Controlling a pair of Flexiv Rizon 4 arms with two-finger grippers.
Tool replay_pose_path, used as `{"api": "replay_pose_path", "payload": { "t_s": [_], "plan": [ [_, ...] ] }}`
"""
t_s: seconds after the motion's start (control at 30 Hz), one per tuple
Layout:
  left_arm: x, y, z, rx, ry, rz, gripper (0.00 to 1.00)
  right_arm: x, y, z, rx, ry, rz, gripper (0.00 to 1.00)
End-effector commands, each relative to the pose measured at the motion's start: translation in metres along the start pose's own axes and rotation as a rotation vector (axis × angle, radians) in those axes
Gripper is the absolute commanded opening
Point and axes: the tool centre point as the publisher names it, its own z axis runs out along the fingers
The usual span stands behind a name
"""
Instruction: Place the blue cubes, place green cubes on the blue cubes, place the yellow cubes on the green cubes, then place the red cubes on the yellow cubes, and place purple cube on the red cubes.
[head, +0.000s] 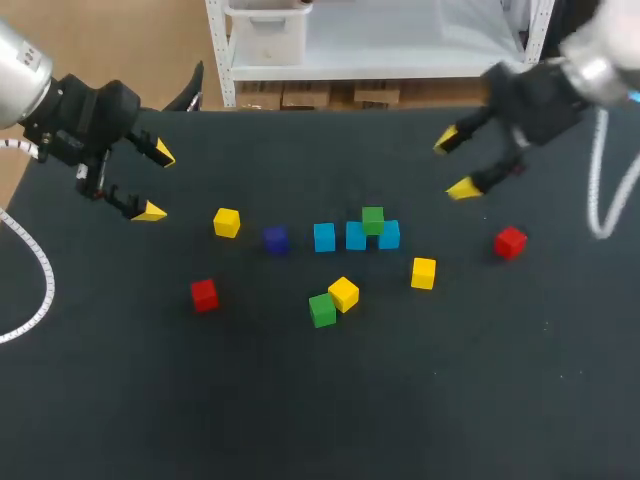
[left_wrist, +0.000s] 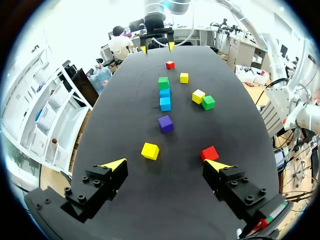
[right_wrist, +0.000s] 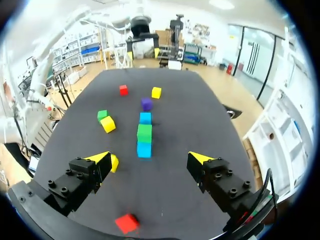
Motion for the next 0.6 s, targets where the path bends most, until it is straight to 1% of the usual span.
{"api": "replay_pose_path", "payload": {
  "t_s": [0.03, 0.1, 0.17, 0.3, 0.33, 0.47, 0.6],
  "plan": [
    [0.001, -0.001, 0.000, -0.003, -0.003, 0.003, 1.00, 0.023, 0.020, -0.060, 0.050, -0.164, -0.006, 1.00],
    [0.001, -0.001, 0.000, -0.003, -0.003, 0.003, 1.00, 0.031, 0.023, -0.073, 0.056, -0.193, -0.031, 1.00],
    [0.001, -0.001, 0.000, -0.003, -0.003, 0.003, 1.00, 0.039, 0.027, -0.084, 0.065, -0.186, -0.038, 1.00],
    [0.001, -0.001, 0.000, -0.003, -0.003, 0.003, 1.00, 0.055, 0.032, -0.101, 0.062, -0.222, -0.049, 1.00],
    [0.001, -0.001, 0.000, -0.003, -0.003, 0.003, 1.00, 0.059, 0.033, -0.104, 0.051, -0.210, -0.042, 1.00],
    [0.001, -0.001, 0.000, -0.003, -0.003, 0.003, 1.00, 0.075, 0.035, -0.116, 0.053, -0.201, -0.023, 1.00],
    [0.001, -0.001, 0.000, -0.003, -0.003, 0.003, 1.00, 0.089, 0.036, -0.123, 0.035, -0.194, 0.004, 1.00]
  ]
}}
